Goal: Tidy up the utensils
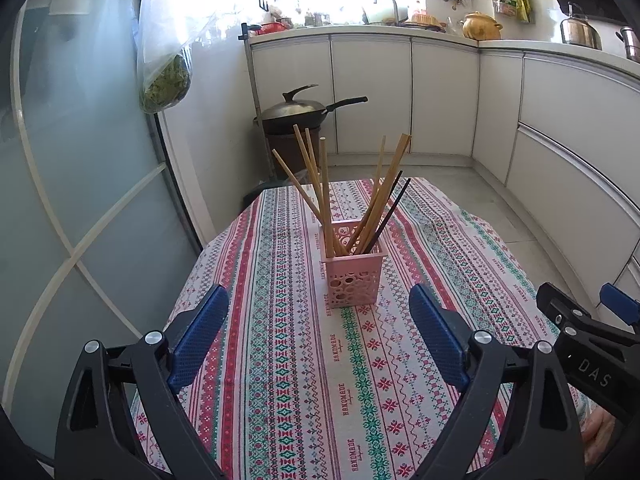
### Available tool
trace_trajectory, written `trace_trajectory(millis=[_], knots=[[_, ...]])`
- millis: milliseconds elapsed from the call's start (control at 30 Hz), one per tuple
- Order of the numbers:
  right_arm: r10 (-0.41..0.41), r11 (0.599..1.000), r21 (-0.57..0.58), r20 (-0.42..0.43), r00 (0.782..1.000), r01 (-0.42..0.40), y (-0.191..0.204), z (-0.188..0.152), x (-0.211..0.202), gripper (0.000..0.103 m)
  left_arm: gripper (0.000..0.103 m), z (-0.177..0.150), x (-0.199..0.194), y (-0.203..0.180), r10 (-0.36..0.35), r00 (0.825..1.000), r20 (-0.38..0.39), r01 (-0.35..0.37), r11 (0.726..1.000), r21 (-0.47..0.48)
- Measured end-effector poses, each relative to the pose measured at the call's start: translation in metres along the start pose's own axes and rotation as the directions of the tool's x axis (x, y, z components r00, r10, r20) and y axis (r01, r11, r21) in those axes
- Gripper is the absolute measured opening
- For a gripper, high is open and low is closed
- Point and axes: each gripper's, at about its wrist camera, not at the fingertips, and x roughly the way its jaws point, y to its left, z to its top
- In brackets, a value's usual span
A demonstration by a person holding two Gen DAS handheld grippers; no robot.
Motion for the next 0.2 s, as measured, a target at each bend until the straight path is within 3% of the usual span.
trace_trajectory(millis=[200], knots=[[-0.001,1.000,0.003,0.003,1.000,0.001,-0.0012,0.0006,-0.0004,0.096,0.096,0.0006,-0.0018,0.0001,0.013,1.000,0.005,-0.013,1.000,-0.002]])
